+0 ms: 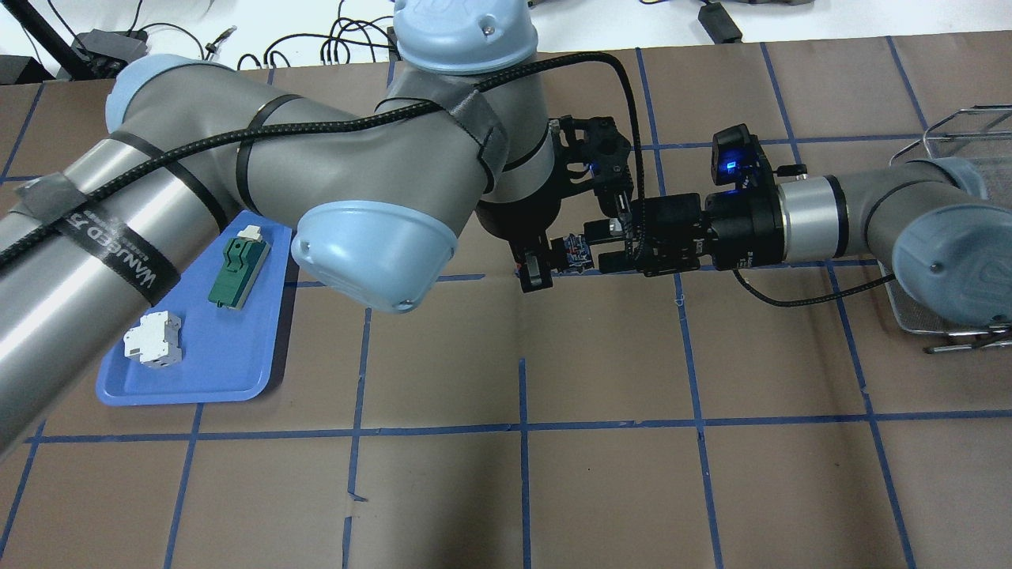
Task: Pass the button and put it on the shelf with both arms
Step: 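Close the right gripper on the button's red cap end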
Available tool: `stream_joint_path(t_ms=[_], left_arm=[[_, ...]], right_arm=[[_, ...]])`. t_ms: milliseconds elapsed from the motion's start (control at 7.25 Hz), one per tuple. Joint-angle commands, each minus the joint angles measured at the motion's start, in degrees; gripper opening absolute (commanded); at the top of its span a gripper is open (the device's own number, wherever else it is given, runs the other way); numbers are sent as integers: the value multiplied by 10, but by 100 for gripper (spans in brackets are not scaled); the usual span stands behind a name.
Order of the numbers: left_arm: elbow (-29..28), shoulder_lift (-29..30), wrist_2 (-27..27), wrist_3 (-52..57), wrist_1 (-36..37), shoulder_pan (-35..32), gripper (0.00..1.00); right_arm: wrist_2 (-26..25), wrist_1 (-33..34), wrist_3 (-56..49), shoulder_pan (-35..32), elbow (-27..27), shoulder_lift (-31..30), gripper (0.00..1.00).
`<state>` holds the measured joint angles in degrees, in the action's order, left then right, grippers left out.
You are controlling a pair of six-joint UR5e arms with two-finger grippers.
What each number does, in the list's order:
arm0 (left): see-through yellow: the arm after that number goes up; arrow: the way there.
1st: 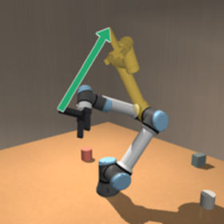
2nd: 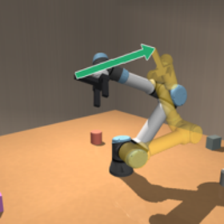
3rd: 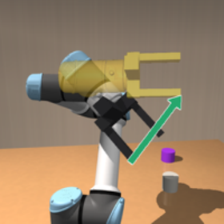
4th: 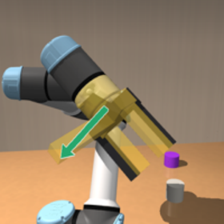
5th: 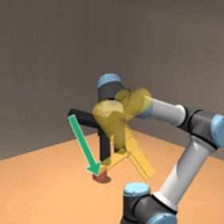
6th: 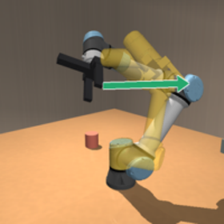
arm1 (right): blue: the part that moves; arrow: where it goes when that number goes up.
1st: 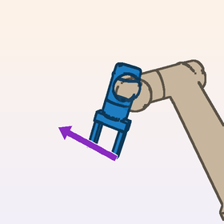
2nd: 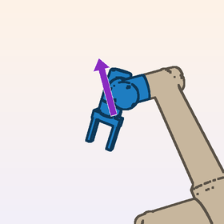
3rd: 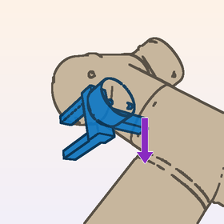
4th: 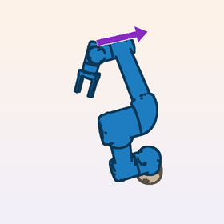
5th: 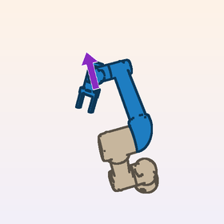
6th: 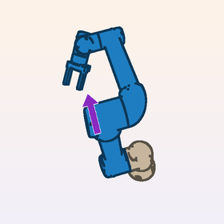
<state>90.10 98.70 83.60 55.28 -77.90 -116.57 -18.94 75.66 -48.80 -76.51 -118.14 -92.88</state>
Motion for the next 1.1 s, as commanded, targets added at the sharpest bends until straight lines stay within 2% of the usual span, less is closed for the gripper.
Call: stream_joint_path(t_ms=[0, 138, 414, 552, 966], left_arm=[[0, 0, 0, 0, -1, 0, 0], [0, 0, 0, 0, 0, -1, 0], [0, 0, 0, 0, -1, 0, 0], [0, 0, 0, 0, 0, 0, 0], [0, -1, 0, -11, 0, 0, 2]], right_arm=[[1, 7, -3, -1, -1, 2, 98], [1, 21, -4, -1, -2, 4, 82], [0, 35, -4, -1, -6, 5, 35], [2, 37, -4, -1, -15, 4, 21], [1, 40, -2, -1, -10, 3, 14]])
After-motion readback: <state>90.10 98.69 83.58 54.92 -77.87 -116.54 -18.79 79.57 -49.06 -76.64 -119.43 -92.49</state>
